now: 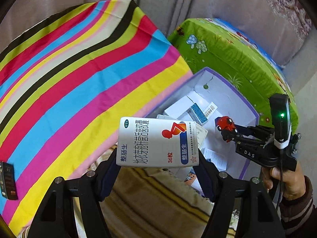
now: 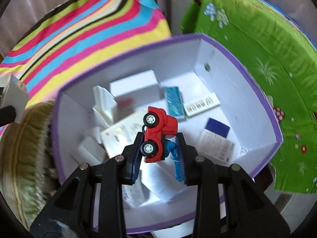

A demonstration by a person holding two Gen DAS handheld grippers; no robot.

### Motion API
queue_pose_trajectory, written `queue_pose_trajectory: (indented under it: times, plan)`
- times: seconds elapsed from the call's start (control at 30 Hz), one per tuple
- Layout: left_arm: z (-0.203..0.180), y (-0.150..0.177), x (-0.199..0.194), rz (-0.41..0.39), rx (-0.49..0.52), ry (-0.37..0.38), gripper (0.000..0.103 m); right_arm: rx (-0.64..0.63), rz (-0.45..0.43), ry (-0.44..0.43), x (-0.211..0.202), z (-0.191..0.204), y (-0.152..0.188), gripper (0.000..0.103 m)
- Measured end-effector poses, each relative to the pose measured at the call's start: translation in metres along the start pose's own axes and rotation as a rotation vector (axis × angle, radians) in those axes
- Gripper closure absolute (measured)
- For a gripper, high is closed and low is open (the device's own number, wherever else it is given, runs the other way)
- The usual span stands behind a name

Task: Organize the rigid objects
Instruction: 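Carry the medicine box and red car into the cardboard box and open both grippers, then move both grippers back over the striped table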

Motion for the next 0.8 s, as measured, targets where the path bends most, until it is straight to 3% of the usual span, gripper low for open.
queue_pose_trajectory:
  times: [0.2,0.33,0.37,0.63,0.8]
  plan:
    - [-0.014,-0.014,0.011,0.0,0.017,0.023,0.032,0.013,0.005,-0.004,-0.001,-0.003,0.0,0.064]
    - [-0.017,-0.018,0.008,-0.025,0.021,0.058,0.03,0.022,-0.013,-0.013,-0.004,-0.001,-0.001,0.038]
    - [-0.018,-0.02,0.009,-0.026,0.023,0.063,0.03,0.024,-0.02,-0.013,-0.006,-0.001,-0.002,0.036]
    - [-0.011,-0.022,0.008,-0.027,-0.007,0.1,0.024,0.026,-0.031,-0.029,-0.009,0.004,-0.005,0.036]
    - [0.002,-0.02,-0.006,-0.085,0.002,0.089,0.024,0.018,-0.043,-0.039,-0.013,0.009,-0.006,0.036]
Point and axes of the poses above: each gripper's, at about its wrist camera, not at the fingertips, and x roughly the way its jaws point, z to its left, y to its underside, the point moved 1 cm from there along x, roughly the way its jaws point, and after that the axes turned 1 degree about z, right-handed, at the moved point
